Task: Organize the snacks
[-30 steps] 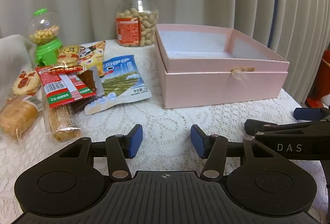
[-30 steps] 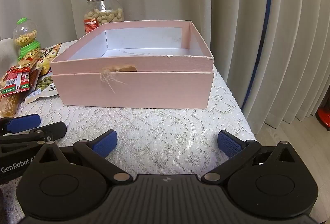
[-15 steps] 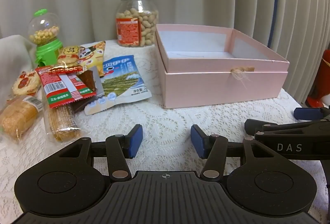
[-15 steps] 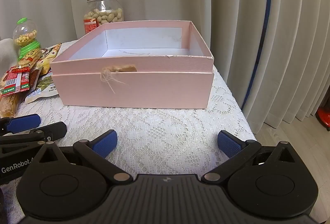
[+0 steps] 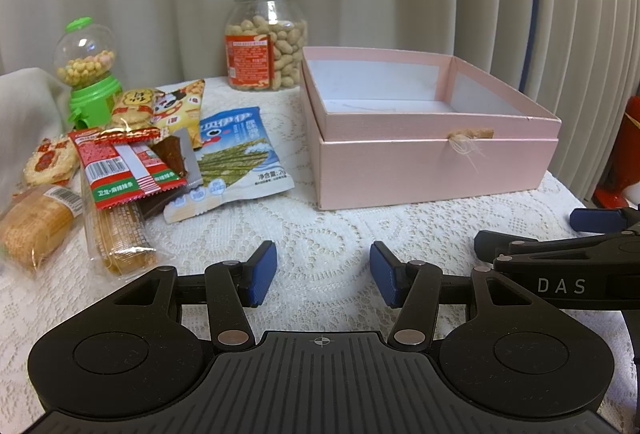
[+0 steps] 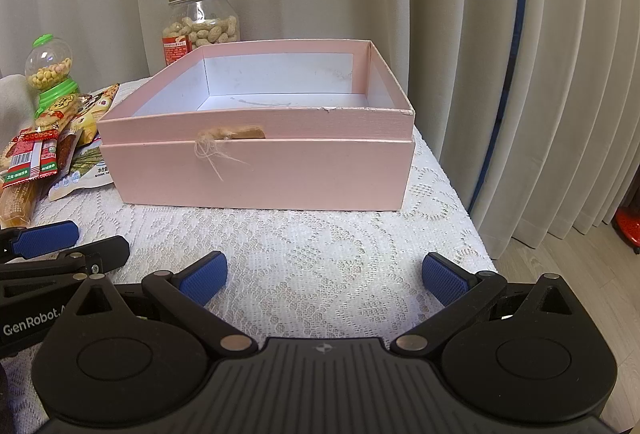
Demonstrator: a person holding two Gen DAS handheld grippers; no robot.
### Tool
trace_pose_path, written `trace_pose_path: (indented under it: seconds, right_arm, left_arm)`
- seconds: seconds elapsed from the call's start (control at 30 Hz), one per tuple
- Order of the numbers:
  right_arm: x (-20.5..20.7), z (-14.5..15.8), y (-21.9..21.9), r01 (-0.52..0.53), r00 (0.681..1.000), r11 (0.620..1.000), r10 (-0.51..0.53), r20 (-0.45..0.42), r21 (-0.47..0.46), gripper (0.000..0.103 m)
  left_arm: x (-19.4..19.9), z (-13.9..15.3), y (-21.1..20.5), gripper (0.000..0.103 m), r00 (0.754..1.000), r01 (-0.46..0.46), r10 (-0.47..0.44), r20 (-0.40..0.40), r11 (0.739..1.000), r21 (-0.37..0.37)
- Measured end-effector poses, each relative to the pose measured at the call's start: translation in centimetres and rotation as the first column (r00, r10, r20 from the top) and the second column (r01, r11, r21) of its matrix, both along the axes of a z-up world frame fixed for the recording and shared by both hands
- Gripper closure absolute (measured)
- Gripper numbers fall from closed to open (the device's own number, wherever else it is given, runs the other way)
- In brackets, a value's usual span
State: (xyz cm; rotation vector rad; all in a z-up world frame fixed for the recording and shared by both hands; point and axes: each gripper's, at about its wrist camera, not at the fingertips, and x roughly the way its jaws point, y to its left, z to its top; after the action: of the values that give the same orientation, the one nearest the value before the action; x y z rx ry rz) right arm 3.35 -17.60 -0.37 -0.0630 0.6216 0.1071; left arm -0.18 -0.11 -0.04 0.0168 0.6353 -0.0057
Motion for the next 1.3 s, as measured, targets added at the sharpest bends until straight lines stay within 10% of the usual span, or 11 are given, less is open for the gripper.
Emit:
trace_pose_path:
  seconds: [1.3]
  right_arm:
    - [-0.06, -0.06, 0.04, 0.017, 1.000, 1.000, -0.017, -0.001, -0.001, 0.000]
  left_arm:
    - [0.32, -0.21, 0.09, 0.045, 1.000, -0.002, 0.002, -0.001, 1.000, -0.015]
